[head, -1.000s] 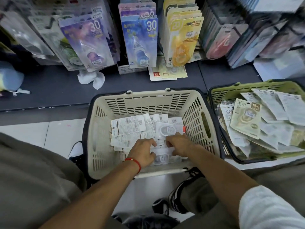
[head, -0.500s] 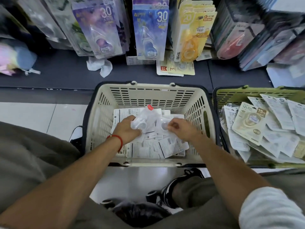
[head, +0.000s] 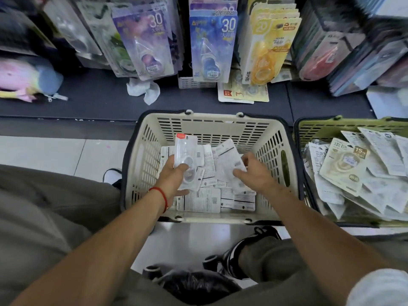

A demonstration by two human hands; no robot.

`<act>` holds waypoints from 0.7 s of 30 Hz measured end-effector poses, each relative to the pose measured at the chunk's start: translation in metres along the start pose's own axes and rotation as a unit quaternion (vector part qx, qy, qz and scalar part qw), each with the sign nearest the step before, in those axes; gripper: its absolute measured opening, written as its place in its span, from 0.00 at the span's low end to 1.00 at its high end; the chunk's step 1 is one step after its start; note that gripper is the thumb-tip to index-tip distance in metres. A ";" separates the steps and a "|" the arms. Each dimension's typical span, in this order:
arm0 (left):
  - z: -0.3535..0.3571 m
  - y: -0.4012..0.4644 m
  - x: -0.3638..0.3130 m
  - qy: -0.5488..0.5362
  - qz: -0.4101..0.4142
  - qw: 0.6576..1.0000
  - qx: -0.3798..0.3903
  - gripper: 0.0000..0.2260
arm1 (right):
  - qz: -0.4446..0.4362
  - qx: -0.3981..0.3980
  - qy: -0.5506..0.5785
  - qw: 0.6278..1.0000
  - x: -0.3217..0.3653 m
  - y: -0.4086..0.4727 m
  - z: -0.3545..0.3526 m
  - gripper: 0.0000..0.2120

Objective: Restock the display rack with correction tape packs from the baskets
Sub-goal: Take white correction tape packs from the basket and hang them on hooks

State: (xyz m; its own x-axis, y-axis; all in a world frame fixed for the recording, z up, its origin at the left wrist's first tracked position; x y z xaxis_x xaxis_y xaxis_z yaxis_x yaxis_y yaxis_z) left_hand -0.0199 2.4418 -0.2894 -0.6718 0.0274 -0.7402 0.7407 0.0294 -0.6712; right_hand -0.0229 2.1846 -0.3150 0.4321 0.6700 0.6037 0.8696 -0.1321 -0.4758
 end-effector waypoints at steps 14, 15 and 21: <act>0.010 0.006 0.023 -0.091 -0.015 0.994 0.060 0.27 | -0.007 0.097 0.267 0.959 0.047 -0.011 0.024 0.10; 0.007 0.007 0.023 -0.092 -0.018 0.995 0.046 0.25 | -0.004 0.048 0.151 0.987 0.036 0.001 0.022 0.10; -0.020 0.009 0.022 -0.051 -0.011 0.999 0.012 0.20 | 0.088 0.084 -0.222 0.967 -0.032 0.034 0.034 0.46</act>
State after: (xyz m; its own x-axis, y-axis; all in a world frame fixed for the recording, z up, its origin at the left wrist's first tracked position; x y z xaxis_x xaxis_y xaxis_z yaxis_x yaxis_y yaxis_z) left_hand -0.0278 2.4627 -0.3108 -0.6843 -0.0753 -0.7253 0.7271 0.0043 -0.6865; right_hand -0.0155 2.1835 -0.3721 0.3919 0.9007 0.1875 0.7246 -0.1765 -0.6662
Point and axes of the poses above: each hand's wrist, its own y-axis towards the middle knuckle, its own z-axis out of the palm, x = y × z, the point moved 1 cm from there along y, towards the middle knuckle, and after that the axes turned 1 degree about z, right-handed, at the moved point
